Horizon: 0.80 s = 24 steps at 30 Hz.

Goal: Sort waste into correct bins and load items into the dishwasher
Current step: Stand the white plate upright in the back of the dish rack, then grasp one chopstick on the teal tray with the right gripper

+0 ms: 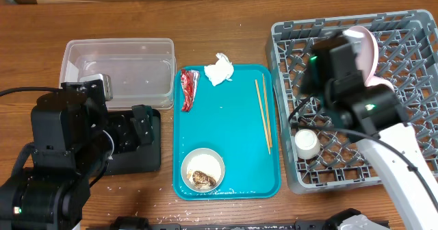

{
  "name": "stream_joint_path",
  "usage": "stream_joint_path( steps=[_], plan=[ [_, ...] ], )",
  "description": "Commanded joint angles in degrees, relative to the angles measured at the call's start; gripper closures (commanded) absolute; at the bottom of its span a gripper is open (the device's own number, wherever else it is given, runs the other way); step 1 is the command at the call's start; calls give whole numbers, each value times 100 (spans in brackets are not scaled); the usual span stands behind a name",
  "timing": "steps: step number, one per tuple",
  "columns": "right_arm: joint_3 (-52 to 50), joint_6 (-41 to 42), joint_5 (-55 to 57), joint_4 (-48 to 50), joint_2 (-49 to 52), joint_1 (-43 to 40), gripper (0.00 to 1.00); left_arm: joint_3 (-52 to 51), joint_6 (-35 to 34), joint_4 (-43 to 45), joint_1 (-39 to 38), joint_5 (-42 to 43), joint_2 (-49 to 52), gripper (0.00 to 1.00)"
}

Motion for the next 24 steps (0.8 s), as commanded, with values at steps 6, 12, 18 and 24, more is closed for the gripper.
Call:
stream_joint_path(
  steps=[6, 12, 18, 24],
  plan=[
    [-369, -7, -1248, -2, 1611, 1226, 46, 44, -35, 7, -33, -57, 4, 0],
    [-369, -13, -1248, 485, 2933, 1217, 54, 44, -35, 7, -33, -57, 4, 0],
    [-369, -103, -1145, 872, 3532, 1119, 53, 44, -35, 9, -33, -57, 4, 0],
    [-369, -105, -1036, 1014, 3908, 874, 53, 44, -35, 7, -33, -57, 4, 0]
  ],
)
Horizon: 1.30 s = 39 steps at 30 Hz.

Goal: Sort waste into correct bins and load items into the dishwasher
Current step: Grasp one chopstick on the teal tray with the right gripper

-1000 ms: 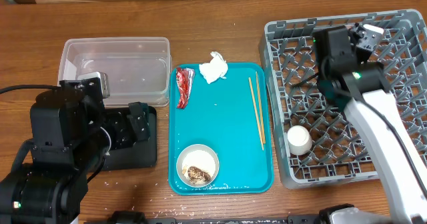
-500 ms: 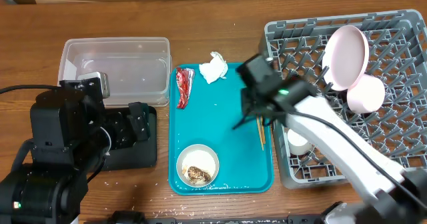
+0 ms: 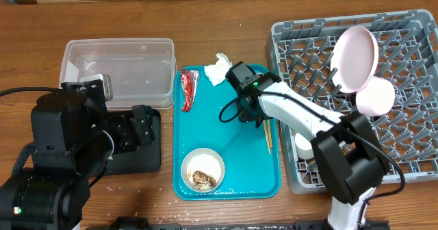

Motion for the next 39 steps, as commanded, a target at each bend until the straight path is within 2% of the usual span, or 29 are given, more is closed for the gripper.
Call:
stream_joint_path(
  steps=[1, 4, 5, 11, 18, 23, 29, 34, 39],
  plan=[
    [-7, -26, 83, 20, 184, -186, 53, 44, -33, 9, -33, -57, 4, 0],
    [-7, -271, -166, 61, 240, -214, 55, 44, -33, 9, -33, -57, 4, 0],
    [-7, -367, -284, 66, 243, -210, 58, 44, -33, 9, -33, -57, 4, 0],
    [-4, -444, -651, 35, 243, -170, 96, 44, -35, 9, -33, -57, 4, 0],
    [304, -332, -643, -417, -7, -120, 96, 44, -35, 11, -33, -57, 4, 0],
    [686, -337, -597, -560, -973, -144, 96, 44, -35, 9, -33, -57, 4, 0],
    [732, -481, 175, -155, -1882, -603, 96, 42, -35, 9, -33, -57, 4, 0],
    [680, -1241, 367, -111, -1792, -1250, 96, 44, -35, 9, -33, -57, 4, 0],
    [632, -1543, 348, -138, -1375, -1602, 96, 44, -35, 9, -33, -57, 4, 0]
  ],
)
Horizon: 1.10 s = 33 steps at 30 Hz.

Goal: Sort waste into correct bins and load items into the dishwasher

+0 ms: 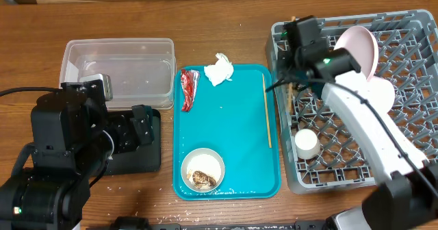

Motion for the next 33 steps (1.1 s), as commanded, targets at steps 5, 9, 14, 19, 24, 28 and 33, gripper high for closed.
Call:
stream_joint_path(
  steps=[5, 9, 14, 19, 24, 28, 33],
  plan=[
    [-76, -525, 129, -48, 560, -70, 90, 44, -35, 9, -33, -42, 4, 0],
    [22, -485, -310, -289, 260, 210, 53, 44, -35, 9, -33, -42, 9, 0],
    [17, -372, -726, -516, 74, 820, 51, 44, -35, 9, -33, -42, 9, 0],
    [-332, 20, -651, -221, 245, 1537, 51, 44, -35, 9, -33, -42, 9, 0],
    [-758, 428, 306, 227, 664, 1681, 50, 44, -35, 9, -33, -42, 42, 0],
    [-787, 555, 323, 243, 1012, 1473, 51, 42, -33, 11, -33, -42, 46, 0],
    [-787, 555, 205, 227, 1373, 1401, 52, 44, -33, 9, -33, -42, 46, 0]
  ],
)
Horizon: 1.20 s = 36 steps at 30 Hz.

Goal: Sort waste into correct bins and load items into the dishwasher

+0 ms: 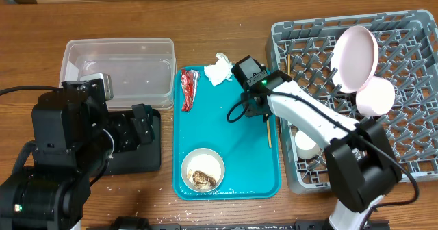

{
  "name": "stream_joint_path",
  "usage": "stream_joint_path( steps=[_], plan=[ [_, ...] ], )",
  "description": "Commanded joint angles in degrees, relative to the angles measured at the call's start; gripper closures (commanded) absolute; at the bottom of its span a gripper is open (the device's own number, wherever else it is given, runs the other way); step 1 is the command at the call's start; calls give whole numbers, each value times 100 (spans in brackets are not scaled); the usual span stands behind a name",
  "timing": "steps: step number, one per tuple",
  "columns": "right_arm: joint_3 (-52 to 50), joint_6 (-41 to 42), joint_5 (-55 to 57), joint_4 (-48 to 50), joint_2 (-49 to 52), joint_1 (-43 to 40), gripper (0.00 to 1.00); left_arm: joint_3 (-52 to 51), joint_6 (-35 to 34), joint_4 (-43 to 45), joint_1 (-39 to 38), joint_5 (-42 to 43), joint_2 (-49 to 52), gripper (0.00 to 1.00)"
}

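My right gripper point(259, 110) is low over the teal tray point(229, 131), right at the upper end of the single chopstick point(268, 134) lying there. Whether its fingers close on the stick is hidden from above. A second chopstick point(288, 62) lies in the grey dish rack point(410, 148) near its left edge. The rack also holds a pink plate point(356, 48), a pink bowl point(374, 96) and a white cup point(306, 146) partly behind the arm. My left gripper point(140, 126) rests over the black bin point(133, 158), holding nothing that I can see.
On the tray sit a white bowl with a food scrap point(202, 168), a red wrapper point(188, 88) and a crumpled tissue point(219, 69) at the top edge. A clear plastic container point(120, 66) stands at the back left.
My right gripper was at the rack's left edge with a chopstick. That chopstick now lies in the rack, and the gripper is back over the tray at the other chopstick. The left arm stayed still.
First my right arm was over the rack near the pink plate, with two chopsticks on the tray. Then the gripper was down at the chopsticks. Later one stick was at the rack and one stayed on the tray. Now one lies in the rack.
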Motion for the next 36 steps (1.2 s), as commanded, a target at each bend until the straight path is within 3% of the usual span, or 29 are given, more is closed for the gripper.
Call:
stream_joint_path(
  steps=[1, 7, 9, 13, 20, 27, 32, 36],
  plan=[
    [-2, 133, 94, 22, 271, -28, 53, 44, -35, 9, -33, -42, 7, 0],
    [-2, 138, 254, 70, 723, -28, 53, 44, -35, 9, -33, -42, 7, 0],
    [-2, 127, 66, 66, 750, -28, 64, 44, -33, 9, -33, -42, 7, 0],
    [0, 109, -415, -2, 748, -17, 96, 44, -35, 9, -33, -42, 7, 0],
    [186, 304, -422, -192, 463, 15, 96, 44, -35, 9, -33, -42, 7, 0],
    [695, 179, -367, -492, -776, -59, 96, 44, -35, 9, -33, -42, 7, 0],
    [761, 83, 433, -407, -1624, -310, 96, 44, -35, 9, -33, -42, 7, 0],
    [741, -186, 520, -299, -1690, -706, 96, 44, -35, 9, -33, -42, 7, 0]
  ],
)
